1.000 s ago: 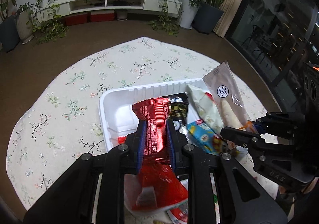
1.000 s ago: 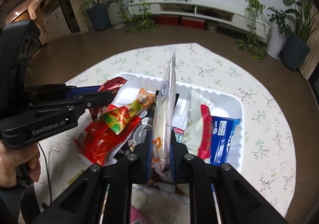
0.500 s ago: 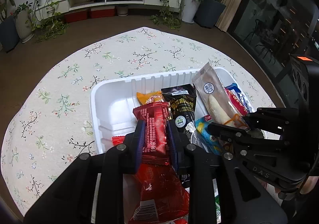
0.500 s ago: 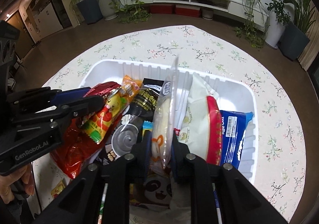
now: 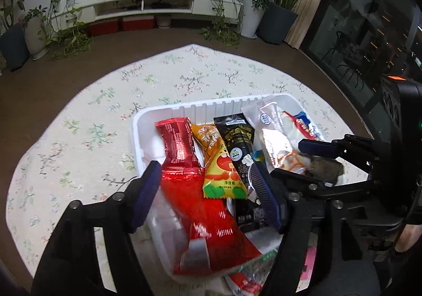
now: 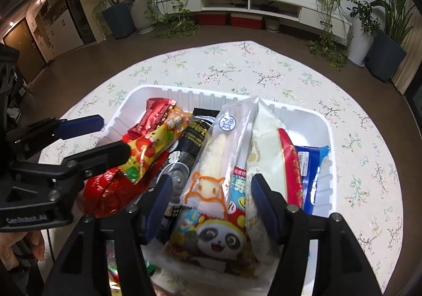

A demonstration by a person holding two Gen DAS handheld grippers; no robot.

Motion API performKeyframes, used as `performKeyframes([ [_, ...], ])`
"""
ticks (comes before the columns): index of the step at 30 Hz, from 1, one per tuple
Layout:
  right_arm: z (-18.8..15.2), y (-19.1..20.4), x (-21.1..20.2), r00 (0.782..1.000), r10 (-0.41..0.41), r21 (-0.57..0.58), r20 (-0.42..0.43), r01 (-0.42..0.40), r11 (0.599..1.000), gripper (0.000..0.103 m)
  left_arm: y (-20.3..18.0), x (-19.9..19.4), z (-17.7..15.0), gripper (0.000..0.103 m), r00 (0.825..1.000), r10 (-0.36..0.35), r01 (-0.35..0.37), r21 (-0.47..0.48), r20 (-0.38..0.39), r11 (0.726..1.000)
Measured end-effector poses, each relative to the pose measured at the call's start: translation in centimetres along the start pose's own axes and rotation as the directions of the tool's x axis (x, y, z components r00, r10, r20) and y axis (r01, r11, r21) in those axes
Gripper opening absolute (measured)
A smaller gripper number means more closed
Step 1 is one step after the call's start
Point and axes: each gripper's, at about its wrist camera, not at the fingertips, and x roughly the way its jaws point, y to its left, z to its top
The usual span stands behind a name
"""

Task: Organize snacks
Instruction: 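Lower both held packs into the white tray and open both tools, then withdraw both tools from the tray back over the table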

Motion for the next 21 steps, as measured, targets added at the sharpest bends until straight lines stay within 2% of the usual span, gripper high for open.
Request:
performKeyframes([
  [2, -0.3, 0.1, -1.5, 1.0, -0.002, -0.002, 0.026, 0.002, 1.0, 0.07, -0.1, -1.6, -0.3, 0.081, 1.0, -0.009, 0.009, -0.002, 0.027, 1.0],
  [3, -0.6, 0.2, -2.3, 0.999, 0.006, -0.004, 0.046, -0.006, 1.0, 0.075, -0.2, -2.7, -0.6, 0.086, 0.999, -0.013, 0.013, 0.002, 0.045, 1.0],
  [5, -1.4, 0.2, -4.5, 0.994, 0.048, -0.005, 0.096, -0.048, 0.999, 0.087, -0.7, -4.4, -1.3, 0.101, 0.998, -0.031, 0.03, 0.022, 0.06, 0.999],
  [6, -1.9, 0.1, -5.5, 0.99, 0.076, -0.004, 0.12, -0.076, 0.997, 0.093, -1.0, -5.0, -1.8, 0.103, 0.997, -0.048, 0.046, 0.036, 0.057, 0.998],
  [8, -3.4, -0.2, -7.4, 0.979, 0.139, -0.009, 0.152, -0.139, 0.99, 0.099, -1.5, -5.9, -3.2, 0.103, 0.996, -0.088, 0.085, 0.078, 0.03, 0.993],
  [11, -6.2, -0.4, -9.5, 0.966, 0.199, -0.019, 0.167, -0.199, 0.98, 0.101, -2.9, -6.6, -6.1, 0.103, 0.991, -0.127, 0.132, 0.183, -0.039, 0.974],
  [13, -8.0, -0.5, -10.3, 0.961, 0.223, -0.018, 0.165, -0.223, 0.975, 0.101, -3.8, -7.0, -8.3, 0.103, 0.989, -0.132, 0.144, 0.277, -0.062, 0.95],
  [16, -10.5, -0.6, -11.2, 0.956, 0.247, -0.037, 0.157, -0.244, 0.969, 0.101, -5.5, -7.4, -11.8, 0.103, 0.986, -0.126, 0.163, 0.433, -0.112, 0.887],
  [19, -12.5, -0.2, -11.7, 0.959, 0.251, -0.089, 0.13, -0.241, 0.967, 0.101, -6.8, -7.2, -13.8, 0.103, 0.967, -0.154, 0.238, 0.509, -0.202, 0.827],
  [21, -13.6, 0.3, -11.8, 0.964, 0.242, -0.147, 0.105, -0.226, 0.963, 0.1, -7.7, -7.1, -14.7, 0.103, 0.96, -0.145, 0.26, 0.566, -0.24, 0.783],
])
